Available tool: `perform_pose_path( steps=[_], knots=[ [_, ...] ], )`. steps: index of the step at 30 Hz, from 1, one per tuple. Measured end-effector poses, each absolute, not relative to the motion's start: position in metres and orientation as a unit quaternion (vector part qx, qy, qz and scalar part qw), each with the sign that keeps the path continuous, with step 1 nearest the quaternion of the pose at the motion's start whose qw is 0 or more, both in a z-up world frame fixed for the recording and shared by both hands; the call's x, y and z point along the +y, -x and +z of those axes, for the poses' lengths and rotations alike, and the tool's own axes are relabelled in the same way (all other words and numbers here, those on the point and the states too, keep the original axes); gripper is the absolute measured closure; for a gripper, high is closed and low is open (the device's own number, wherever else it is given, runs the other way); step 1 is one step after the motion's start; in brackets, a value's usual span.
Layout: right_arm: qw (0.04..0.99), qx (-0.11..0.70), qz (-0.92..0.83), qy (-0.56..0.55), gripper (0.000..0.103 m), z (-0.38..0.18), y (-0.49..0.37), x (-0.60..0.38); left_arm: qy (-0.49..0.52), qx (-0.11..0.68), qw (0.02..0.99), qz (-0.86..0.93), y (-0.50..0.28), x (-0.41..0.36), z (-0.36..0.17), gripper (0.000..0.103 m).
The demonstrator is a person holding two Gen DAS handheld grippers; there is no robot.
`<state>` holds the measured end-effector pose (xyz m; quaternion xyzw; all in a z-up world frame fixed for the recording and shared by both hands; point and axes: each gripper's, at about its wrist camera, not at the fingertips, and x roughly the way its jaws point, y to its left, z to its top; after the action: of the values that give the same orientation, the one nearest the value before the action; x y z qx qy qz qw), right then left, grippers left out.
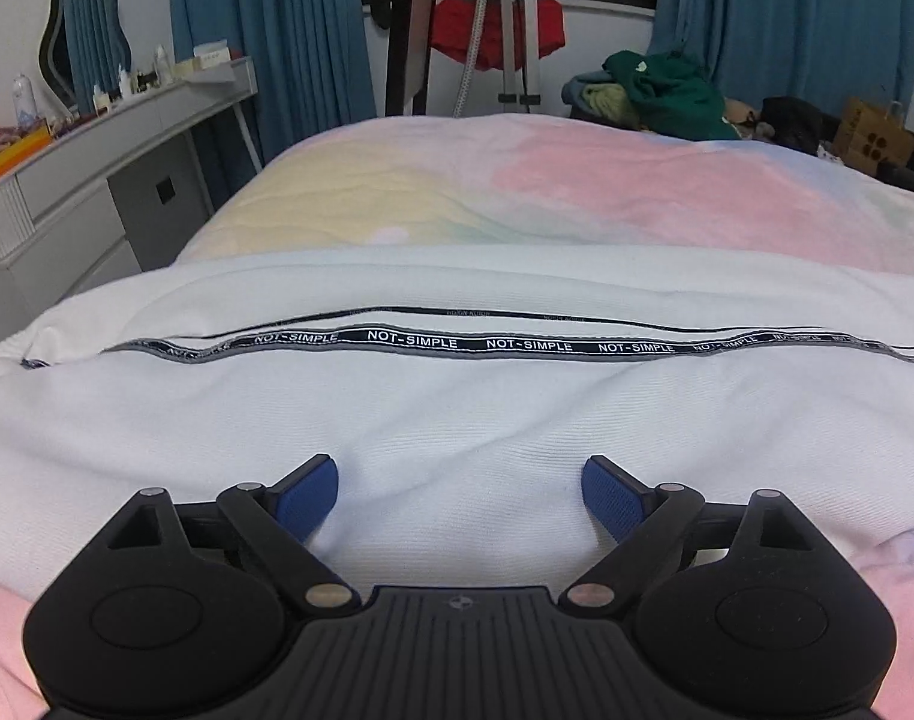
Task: Fold clothes
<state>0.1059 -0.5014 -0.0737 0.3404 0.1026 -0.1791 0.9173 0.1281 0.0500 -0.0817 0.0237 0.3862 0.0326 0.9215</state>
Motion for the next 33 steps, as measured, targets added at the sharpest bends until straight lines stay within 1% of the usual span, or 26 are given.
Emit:
perform_pose_path(
  steps=[3,6,9,12,15,18,21,25,29,33],
  knots=[
    [0.948,0.070,-0.154,-0.270,0.092,-0.038,-0.108,-0.453,-0.013,0.383,0.923,0.021,-0.124,0.055,-0.079,0.013],
    [0.976,0.042,-0.113,-0.179,0.092,-0.004,-0.109,-0.391,0.027,0.382,0.924,0.016,-0.119,0.067,-0.068,0.013],
    [0.992,0.027,-0.053,-0.115,0.092,0.012,-0.109,-0.323,0.072,0.367,0.927,0.015,-0.112,0.082,-0.051,0.013],
    [0.999,0.034,0.012,-0.037,0.092,0.007,-0.108,-0.248,0.112,0.341,0.933,0.030,-0.100,0.103,-0.034,0.013],
    [0.994,0.066,0.076,0.029,0.092,-0.026,-0.107,-0.180,0.172,0.327,0.928,0.040,-0.090,0.132,-0.025,0.012],
    [0.982,0.137,0.117,0.064,0.092,-0.076,-0.111,-0.133,0.231,0.334,0.913,0.045,-0.085,0.154,-0.029,0.011],
    [0.970,0.195,0.125,0.077,0.092,-0.117,-0.115,-0.116,0.265,0.336,0.902,0.045,-0.086,0.167,-0.032,0.011],
    [0.973,0.179,0.121,0.082,0.092,-0.107,-0.112,-0.113,0.257,0.316,0.912,0.043,-0.090,0.163,-0.024,0.011],
    [0.974,0.158,0.150,0.068,0.092,-0.083,-0.108,-0.101,0.244,0.285,0.926,0.037,-0.088,0.156,-0.011,0.010],
    [0.964,0.186,0.183,0.052,0.092,-0.102,-0.112,-0.084,0.224,0.272,0.935,0.031,-0.080,0.148,-0.009,0.008]
  ],
)
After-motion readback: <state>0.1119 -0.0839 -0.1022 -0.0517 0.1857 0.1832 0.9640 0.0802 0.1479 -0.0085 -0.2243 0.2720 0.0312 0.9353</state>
